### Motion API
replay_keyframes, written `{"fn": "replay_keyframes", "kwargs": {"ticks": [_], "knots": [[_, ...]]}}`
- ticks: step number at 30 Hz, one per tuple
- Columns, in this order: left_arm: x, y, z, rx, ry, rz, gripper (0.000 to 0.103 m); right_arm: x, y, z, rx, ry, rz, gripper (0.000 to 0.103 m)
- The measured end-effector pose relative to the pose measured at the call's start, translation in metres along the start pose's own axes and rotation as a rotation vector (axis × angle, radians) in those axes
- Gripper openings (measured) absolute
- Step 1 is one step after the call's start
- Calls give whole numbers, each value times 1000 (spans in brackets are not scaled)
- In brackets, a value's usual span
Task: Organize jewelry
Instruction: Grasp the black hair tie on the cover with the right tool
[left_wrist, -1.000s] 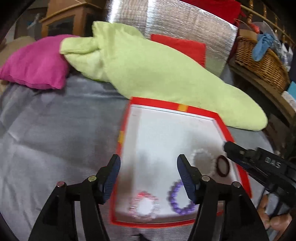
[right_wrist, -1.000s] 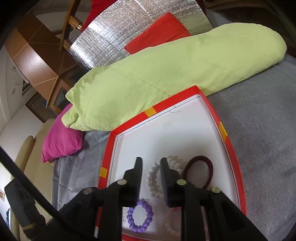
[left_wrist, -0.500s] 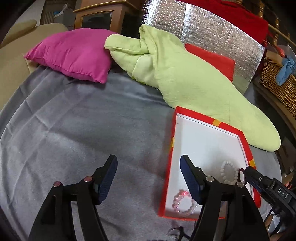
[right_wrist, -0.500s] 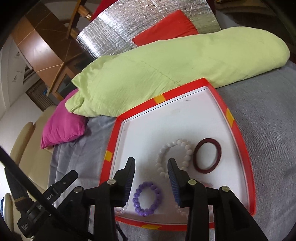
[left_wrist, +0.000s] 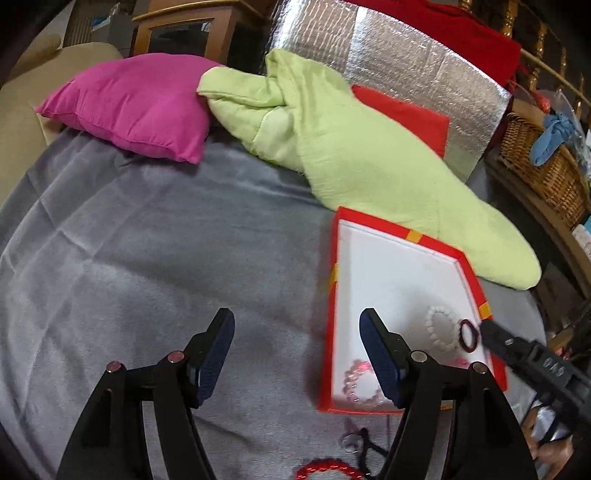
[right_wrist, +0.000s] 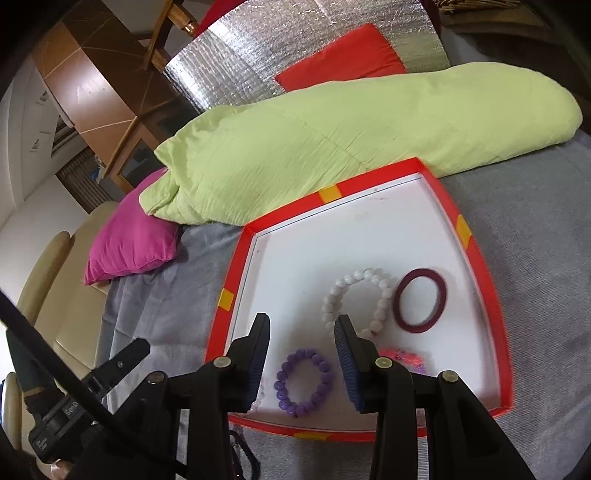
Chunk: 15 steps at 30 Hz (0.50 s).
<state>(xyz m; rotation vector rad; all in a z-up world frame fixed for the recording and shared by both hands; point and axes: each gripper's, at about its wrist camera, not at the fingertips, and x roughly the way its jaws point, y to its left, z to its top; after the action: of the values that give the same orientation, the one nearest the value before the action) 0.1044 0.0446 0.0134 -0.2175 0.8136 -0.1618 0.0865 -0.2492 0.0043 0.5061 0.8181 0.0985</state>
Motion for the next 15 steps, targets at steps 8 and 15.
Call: {"fn": "replay_keyframes", "kwargs": {"ticks": [8,15], "knots": [[3,11,-3,-10,14,44,71,-9,-14,8,28,-15,-12,40],[0,9,-5,17,23,48,71,-14,-8,8,7,-11,14,40]]}}
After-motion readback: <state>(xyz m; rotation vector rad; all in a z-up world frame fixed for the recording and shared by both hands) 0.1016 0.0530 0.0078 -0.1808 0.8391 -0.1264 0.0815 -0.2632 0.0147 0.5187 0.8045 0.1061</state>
